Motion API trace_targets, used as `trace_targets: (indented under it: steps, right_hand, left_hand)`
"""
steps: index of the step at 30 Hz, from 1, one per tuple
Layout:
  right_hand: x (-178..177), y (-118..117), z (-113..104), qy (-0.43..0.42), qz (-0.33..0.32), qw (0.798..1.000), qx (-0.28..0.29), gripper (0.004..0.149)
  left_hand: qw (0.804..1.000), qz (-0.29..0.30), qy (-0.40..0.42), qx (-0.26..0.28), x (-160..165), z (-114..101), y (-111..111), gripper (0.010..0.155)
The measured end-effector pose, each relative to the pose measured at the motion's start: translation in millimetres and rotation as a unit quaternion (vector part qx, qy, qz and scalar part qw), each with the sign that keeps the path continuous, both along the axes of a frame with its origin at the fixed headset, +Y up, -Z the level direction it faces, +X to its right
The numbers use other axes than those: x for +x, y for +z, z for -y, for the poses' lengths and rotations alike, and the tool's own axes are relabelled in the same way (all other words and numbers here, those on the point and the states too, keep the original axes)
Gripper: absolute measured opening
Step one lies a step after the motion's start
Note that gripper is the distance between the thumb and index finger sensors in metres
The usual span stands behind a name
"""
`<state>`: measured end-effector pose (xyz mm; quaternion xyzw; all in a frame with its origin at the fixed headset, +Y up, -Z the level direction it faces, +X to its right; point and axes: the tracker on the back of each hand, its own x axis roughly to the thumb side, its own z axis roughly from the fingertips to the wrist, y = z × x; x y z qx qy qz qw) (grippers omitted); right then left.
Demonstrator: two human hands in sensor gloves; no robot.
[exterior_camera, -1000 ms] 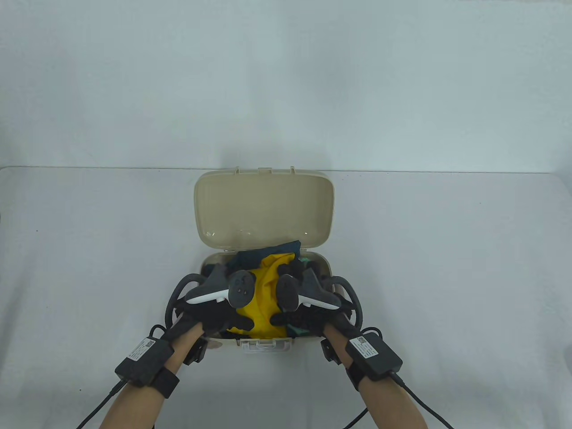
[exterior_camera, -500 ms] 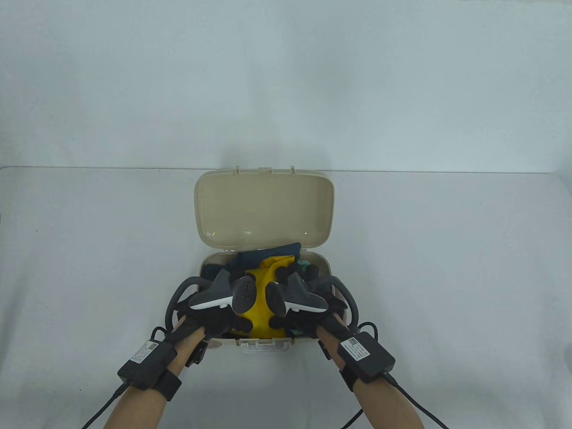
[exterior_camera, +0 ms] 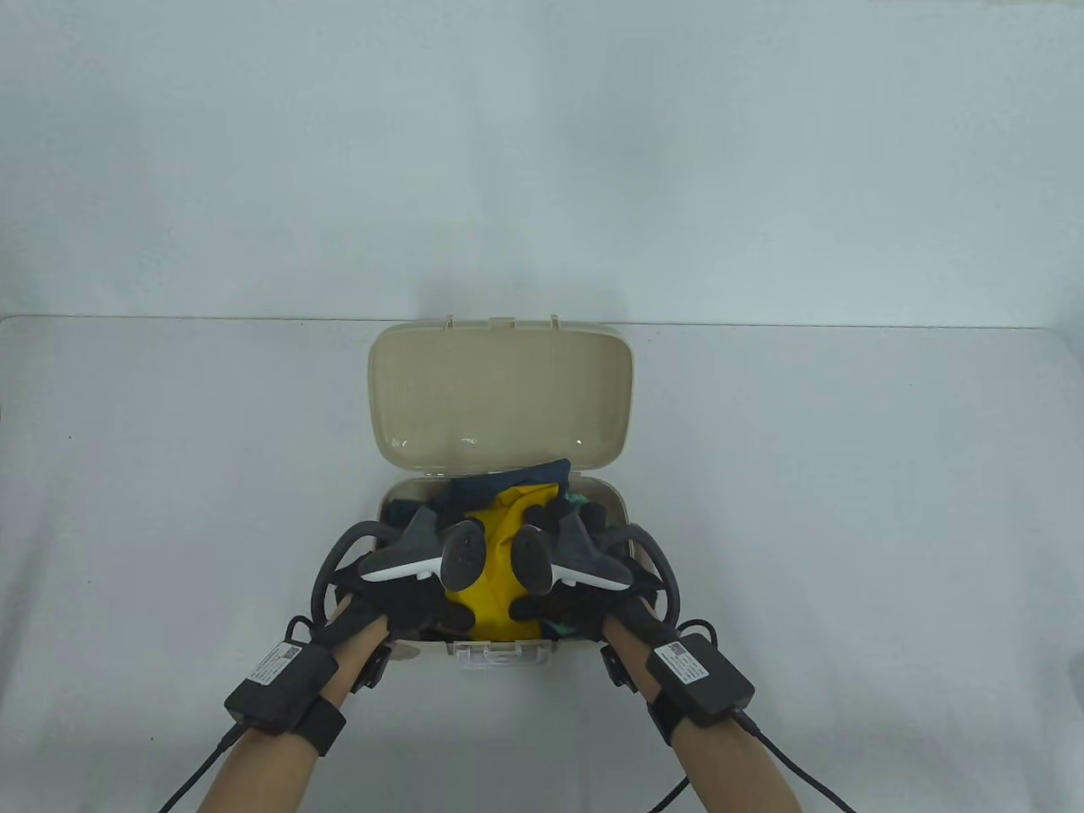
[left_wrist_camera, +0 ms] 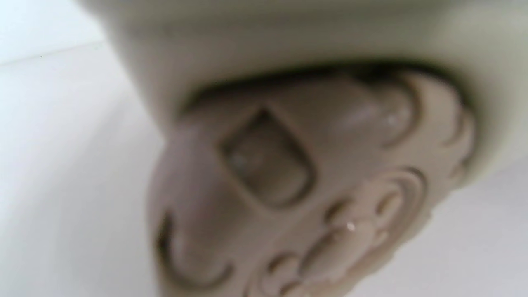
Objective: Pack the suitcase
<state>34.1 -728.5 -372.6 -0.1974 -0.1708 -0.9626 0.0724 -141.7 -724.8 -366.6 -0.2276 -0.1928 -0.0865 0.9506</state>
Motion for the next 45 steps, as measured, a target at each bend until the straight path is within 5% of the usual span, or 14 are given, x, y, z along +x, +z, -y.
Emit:
trace_targets:
  steps: [4,10,16,20,25,29,33,38,45]
  right_hand:
    - [9,0,-25,-0.048,0.014,0.998,-0.024,0.107]
    - [34,-1,-91,-0.160,0.033,0.987,0.008,0.100]
    - [74,-24,-145,-0.279,0.125,0.949,0.076,0.094]
    - [95,-48,-151,-0.352,0.198,0.911,0.082,0.095]
    - [107,-77,-132,-0.423,0.246,0.872,0.020,0.097]
    - [104,-90,-115,-0.460,0.245,0.853,-0.023,0.099]
    - [99,-95,-108,-0.474,0.234,0.847,-0.051,0.100]
    - [103,-87,-113,-0.466,0.224,0.854,-0.048,0.098]
    - [114,-43,-123,-0.431,0.164,0.886,-0.047,0.099]
  left_hand:
    - [1.000,-0.007,0.028,-0.011,-4,-24,2,0.104]
    - [0.988,-0.034,0.136,0.062,-29,-94,7,0.099]
    - [0.914,-0.151,0.351,0.135,-80,-136,-9,0.094]
    - [0.865,-0.214,0.435,0.128,-104,-136,-27,0.096]
    - [0.795,-0.250,0.550,0.056,-117,-114,-52,0.100]
    - [0.768,-0.273,0.579,0.019,-118,-93,-67,0.100]
    - [0.759,-0.261,0.596,-0.005,-111,-84,-75,0.099]
    - [0.774,-0.247,0.583,-0.002,-114,-87,-67,0.097]
    - [0.810,-0.198,0.553,-0.002,-123,-100,-22,0.094]
